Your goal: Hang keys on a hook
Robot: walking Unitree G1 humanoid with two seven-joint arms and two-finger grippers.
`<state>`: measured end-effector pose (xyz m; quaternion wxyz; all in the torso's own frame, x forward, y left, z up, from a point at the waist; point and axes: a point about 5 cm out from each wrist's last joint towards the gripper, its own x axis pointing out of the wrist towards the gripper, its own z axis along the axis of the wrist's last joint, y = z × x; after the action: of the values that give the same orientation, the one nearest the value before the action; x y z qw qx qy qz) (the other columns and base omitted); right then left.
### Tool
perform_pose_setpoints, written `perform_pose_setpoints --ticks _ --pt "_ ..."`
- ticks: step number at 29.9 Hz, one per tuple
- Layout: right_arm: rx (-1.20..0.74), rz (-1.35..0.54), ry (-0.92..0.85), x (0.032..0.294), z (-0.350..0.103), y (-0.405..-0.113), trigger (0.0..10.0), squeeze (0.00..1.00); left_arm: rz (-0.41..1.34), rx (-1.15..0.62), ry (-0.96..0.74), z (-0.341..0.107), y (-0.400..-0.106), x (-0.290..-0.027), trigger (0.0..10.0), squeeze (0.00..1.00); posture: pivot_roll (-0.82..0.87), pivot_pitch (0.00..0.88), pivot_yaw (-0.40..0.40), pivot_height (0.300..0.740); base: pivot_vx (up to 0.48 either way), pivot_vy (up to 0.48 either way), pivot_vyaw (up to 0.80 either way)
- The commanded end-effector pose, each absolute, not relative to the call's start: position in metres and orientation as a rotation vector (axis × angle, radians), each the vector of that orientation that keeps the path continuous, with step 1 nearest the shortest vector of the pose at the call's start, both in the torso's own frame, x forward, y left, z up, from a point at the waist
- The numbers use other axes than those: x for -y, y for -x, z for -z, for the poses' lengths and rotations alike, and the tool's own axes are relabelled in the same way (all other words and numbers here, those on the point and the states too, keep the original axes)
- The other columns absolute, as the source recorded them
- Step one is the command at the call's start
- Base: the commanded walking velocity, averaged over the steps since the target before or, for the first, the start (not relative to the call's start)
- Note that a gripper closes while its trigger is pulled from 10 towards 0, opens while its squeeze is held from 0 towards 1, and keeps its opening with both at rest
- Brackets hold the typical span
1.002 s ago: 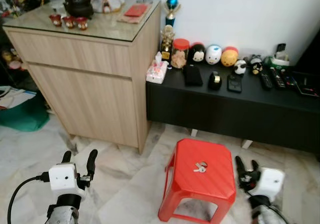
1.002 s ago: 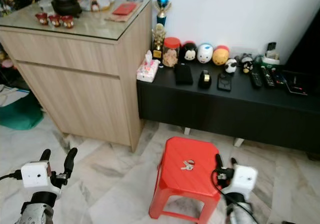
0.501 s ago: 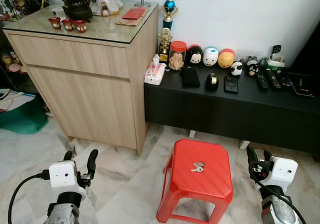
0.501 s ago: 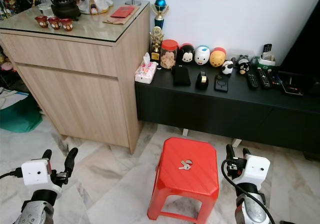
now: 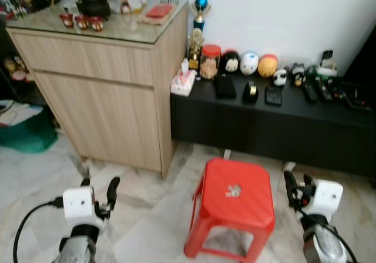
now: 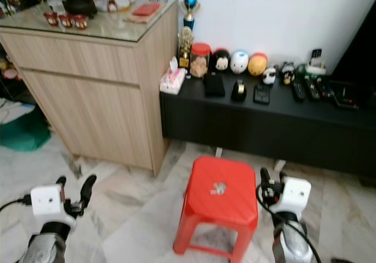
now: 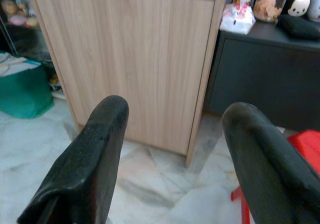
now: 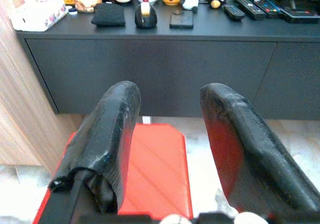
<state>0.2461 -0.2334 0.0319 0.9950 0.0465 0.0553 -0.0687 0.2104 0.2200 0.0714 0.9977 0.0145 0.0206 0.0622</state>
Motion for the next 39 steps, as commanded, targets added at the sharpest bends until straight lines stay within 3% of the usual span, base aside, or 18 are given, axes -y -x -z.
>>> perform_pose_setpoints --ticks 1,27,39 --pt "-0.131 0.144 -0.093 0.234 -0.030 -0.246 10.0 0.00 -0.116 -0.057 -0.029 -0.071 -0.211 -0.219 10.0 0.00 0.00 0.000 -0.068 0.649 0.000 0.000 0.00" --pt "-0.234 0.115 -0.105 0.241 0.007 -0.217 10.0 0.00 -0.095 -0.130 -0.034 -0.060 -0.211 -0.216 10.0 0.00 0.00 0.000 -0.067 0.649 0.019 0.000 0.00" --pt "-0.242 0.128 -0.113 0.238 0.000 -0.242 10.0 0.00 -0.089 -0.139 -0.036 -0.059 -0.213 -0.217 10.0 0.00 0.00 0.000 -0.061 0.649 0.301 0.000 0.31"
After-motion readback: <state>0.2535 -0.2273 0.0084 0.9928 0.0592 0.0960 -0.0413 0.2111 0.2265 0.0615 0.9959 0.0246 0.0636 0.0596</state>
